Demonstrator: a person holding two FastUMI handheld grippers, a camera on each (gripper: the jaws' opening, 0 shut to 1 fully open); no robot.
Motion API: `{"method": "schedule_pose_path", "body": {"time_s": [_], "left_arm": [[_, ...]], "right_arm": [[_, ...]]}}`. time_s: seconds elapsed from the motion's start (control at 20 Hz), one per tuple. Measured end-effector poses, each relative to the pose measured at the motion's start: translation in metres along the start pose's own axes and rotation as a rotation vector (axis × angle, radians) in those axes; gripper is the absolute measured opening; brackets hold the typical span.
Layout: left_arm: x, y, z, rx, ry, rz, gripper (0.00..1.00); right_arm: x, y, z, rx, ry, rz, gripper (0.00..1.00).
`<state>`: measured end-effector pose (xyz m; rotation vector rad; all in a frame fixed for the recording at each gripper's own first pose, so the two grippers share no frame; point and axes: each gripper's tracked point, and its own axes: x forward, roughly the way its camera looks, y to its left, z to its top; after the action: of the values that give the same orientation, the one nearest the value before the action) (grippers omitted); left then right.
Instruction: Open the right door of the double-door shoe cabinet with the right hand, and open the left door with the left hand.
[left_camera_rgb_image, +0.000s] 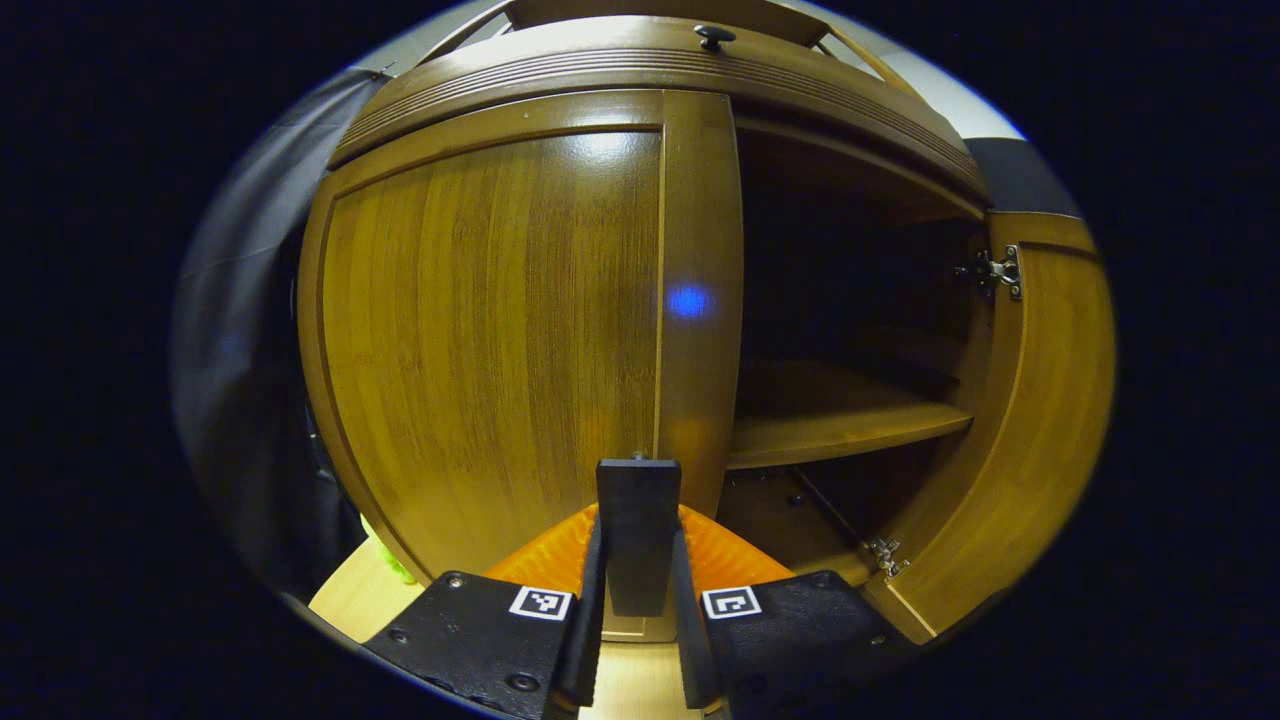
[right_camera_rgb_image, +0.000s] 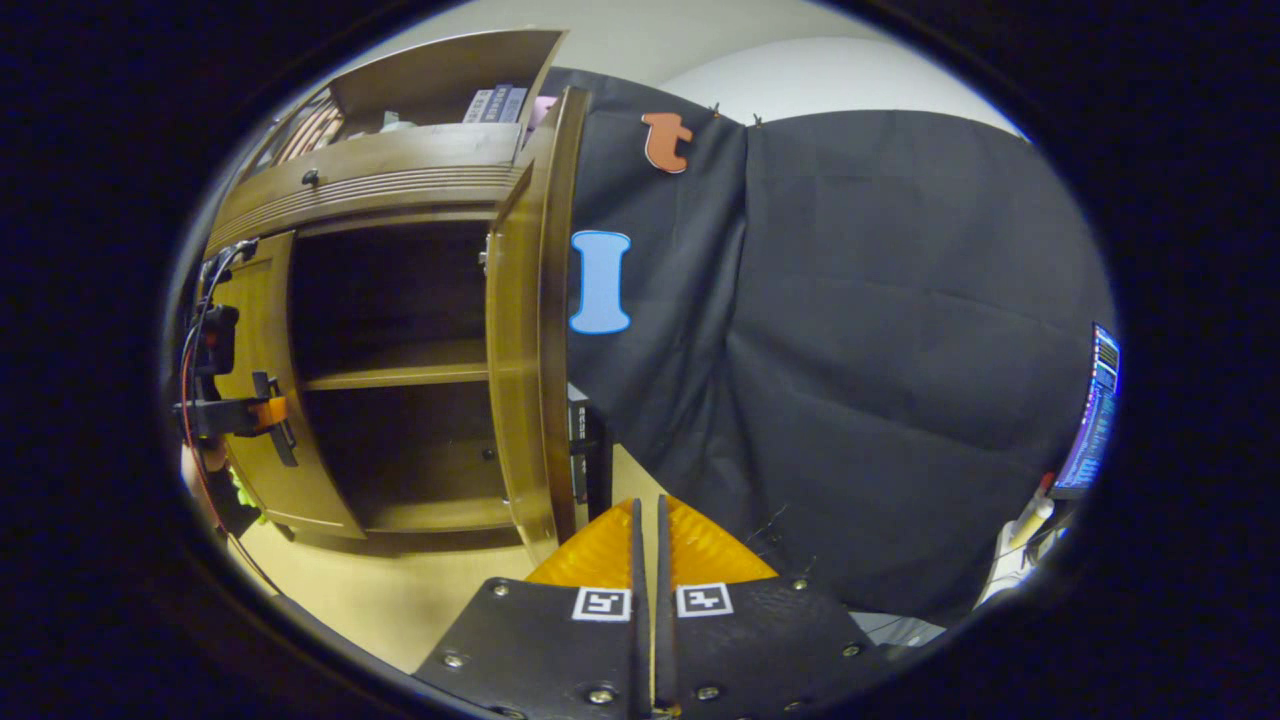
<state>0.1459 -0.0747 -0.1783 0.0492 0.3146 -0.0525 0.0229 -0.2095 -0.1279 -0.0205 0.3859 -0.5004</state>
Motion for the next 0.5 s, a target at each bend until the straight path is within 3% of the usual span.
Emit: {"method": "schedule_pose_path", "body": {"time_s": [0.5], "left_arm": [[-0.061,0.014,-0.011,-0.026,0.005,0.006,0.31]], "right_arm": [[-0.012,0.02,-0.009,-0.014,0.012,0.072,0.02]]}}
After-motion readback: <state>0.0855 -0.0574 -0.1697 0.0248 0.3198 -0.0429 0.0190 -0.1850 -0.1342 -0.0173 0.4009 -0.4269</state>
